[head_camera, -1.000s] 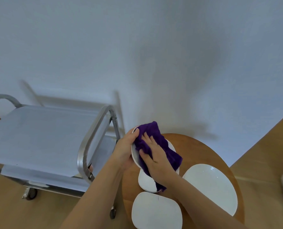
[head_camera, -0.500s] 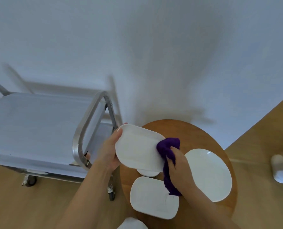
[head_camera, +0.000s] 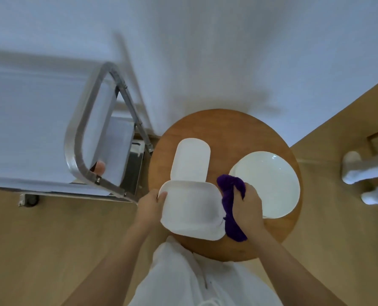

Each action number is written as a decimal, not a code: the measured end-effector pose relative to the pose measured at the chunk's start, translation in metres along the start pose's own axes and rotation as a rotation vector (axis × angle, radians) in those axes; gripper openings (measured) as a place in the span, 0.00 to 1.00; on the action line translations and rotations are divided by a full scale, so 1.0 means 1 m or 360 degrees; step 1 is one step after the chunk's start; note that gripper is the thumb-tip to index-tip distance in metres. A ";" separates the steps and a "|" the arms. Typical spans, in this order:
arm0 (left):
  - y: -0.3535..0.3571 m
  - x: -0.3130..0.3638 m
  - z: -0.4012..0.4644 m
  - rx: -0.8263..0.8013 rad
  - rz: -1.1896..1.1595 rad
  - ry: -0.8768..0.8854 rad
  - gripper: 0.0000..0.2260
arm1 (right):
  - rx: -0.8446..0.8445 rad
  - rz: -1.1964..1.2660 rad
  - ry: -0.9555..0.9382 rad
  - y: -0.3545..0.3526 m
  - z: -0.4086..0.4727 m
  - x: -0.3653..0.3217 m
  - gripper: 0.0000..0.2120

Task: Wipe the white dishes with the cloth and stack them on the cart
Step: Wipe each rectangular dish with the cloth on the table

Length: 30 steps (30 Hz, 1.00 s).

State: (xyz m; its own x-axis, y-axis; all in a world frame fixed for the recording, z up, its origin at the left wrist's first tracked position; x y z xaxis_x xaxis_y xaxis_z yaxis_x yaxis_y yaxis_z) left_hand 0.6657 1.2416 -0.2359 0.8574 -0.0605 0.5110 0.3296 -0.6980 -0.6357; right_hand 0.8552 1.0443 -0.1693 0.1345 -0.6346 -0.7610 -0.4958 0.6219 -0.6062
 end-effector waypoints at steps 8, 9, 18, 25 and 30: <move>0.054 -0.040 0.018 -0.0162 -0.0022 -0.0117 0.16 | 0.0137 0.0259 0.0024 -0.013 0.002 0.010 0.06; 0.056 -0.040 0.020 -0.0149 -0.0046 -0.0120 0.16 | 0.0132 0.0269 0.0037 -0.012 0.001 0.013 0.06; 0.059 -0.049 0.040 -0.0063 0.0295 -0.0277 0.11 | -0.0009 0.0309 0.0011 0.015 0.000 0.020 0.10; 0.060 -0.041 0.046 0.0013 0.0527 -0.0254 0.14 | -0.0142 0.0215 -0.0057 0.038 0.008 0.024 0.09; 0.063 -0.039 0.055 -0.0098 0.0509 -0.0387 0.14 | -0.0223 0.0104 -0.0071 0.048 0.019 0.027 0.06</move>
State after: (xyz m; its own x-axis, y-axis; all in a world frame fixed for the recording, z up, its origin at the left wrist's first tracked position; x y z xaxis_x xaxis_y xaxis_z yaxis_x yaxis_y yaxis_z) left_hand 0.6749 1.2391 -0.3274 0.9838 -0.1158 0.1367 0.0134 -0.7133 -0.7007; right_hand 0.8514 1.0660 -0.2238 0.1347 -0.5721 -0.8091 -0.6190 0.5890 -0.5195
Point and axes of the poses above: each hand's wrist, its own z-axis towards the middle knuckle, its own y-axis out of the palm, x = y × z, the point moved 9 cm from there along z, towards the middle knuckle, and after that the axes turned 8 degrees about -y, right-handed, at the moved point
